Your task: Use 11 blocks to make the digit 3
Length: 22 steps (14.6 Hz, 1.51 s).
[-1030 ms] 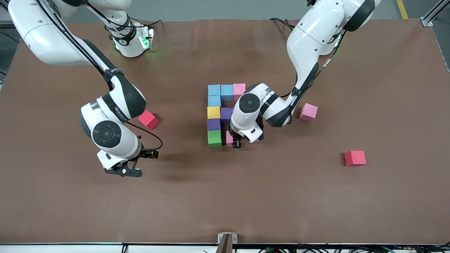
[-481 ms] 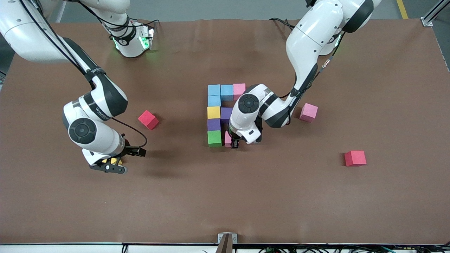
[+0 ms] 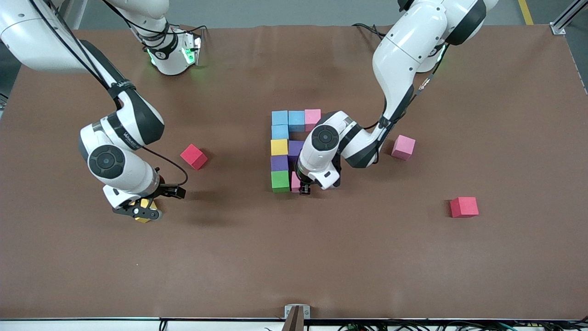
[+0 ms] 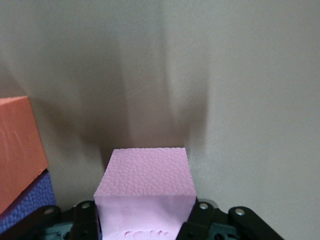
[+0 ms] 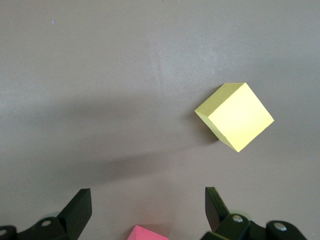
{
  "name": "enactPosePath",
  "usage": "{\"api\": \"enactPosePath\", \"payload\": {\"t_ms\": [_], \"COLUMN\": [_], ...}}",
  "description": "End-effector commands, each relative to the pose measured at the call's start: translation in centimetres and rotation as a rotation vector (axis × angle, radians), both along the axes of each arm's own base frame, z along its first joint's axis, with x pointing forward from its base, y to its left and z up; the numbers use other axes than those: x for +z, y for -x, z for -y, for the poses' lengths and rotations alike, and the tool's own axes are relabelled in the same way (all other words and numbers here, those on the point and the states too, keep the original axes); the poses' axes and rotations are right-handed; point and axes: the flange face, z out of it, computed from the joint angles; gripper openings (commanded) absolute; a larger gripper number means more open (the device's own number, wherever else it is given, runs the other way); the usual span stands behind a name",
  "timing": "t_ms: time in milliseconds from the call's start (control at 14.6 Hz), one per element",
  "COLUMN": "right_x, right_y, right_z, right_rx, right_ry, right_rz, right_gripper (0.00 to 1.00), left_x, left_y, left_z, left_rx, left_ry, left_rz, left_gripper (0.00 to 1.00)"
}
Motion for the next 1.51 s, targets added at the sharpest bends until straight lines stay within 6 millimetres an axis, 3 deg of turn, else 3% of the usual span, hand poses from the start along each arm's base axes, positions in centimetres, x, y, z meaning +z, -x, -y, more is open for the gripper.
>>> {"api": "enactPosePath", "payload": {"t_ms": [0,275,618,687,824,893,962,1168,1374,1443], "right_x": [0.8,2.4,5.0,5.7,7.1,8.2,9.4,13.3,18.0,19.7], "right_y": [1.1,1.3,1.1,1.2,1.5,1.7,2.0,3.1,3.8,4.0], "right_z": [-0.3,-0.1,3.0,3.7,5.1,6.0,6.7,9.8,11.7,11.3], "right_rx": [-0.023,-0.035,0.004,0.023,0.055,0.059,0.077,0.128,0.107,0.109], "right_ry": [0.070,0.069,-0.003,-0.013,-0.015,-0.023,-0.042,-0.061,-0.067,-0.073], "right_rz": [0.019,0.008,-0.022,-0.027,-0.048,-0.056,-0.066,-0.089,-0.094,-0.095], "right_gripper": [1.00,1.00,1.00,1.00,1.00,1.00,1.00,1.00,1.00,1.00], "left_x": [-0.2,-0.4,-0.6,-0.6,-0.6,-0.6,-0.5,-0.1,1.8,2.3], "left_y": [0.0,-0.1,0.0,0.0,-0.1,-0.1,-0.1,-0.1,-0.6,-0.7], "left_z": [0.9,0.9,1.0,1.0,0.9,0.9,1.0,1.1,1.1,0.9], "left_rx": [0.031,0.061,0.062,0.062,0.064,0.062,0.049,0.049,0.043,0.032], "left_ry": [0.036,0.052,0.050,0.050,0.050,0.050,0.048,0.051,0.059,0.059], "left_rz": [-0.007,-0.003,-0.005,-0.005,-0.005,-0.004,0.002,0.007,0.032,0.040], "left_gripper": [0.28,0.28,0.30,0.33,0.53,0.72,1.00,1.00,1.00,1.00]}}
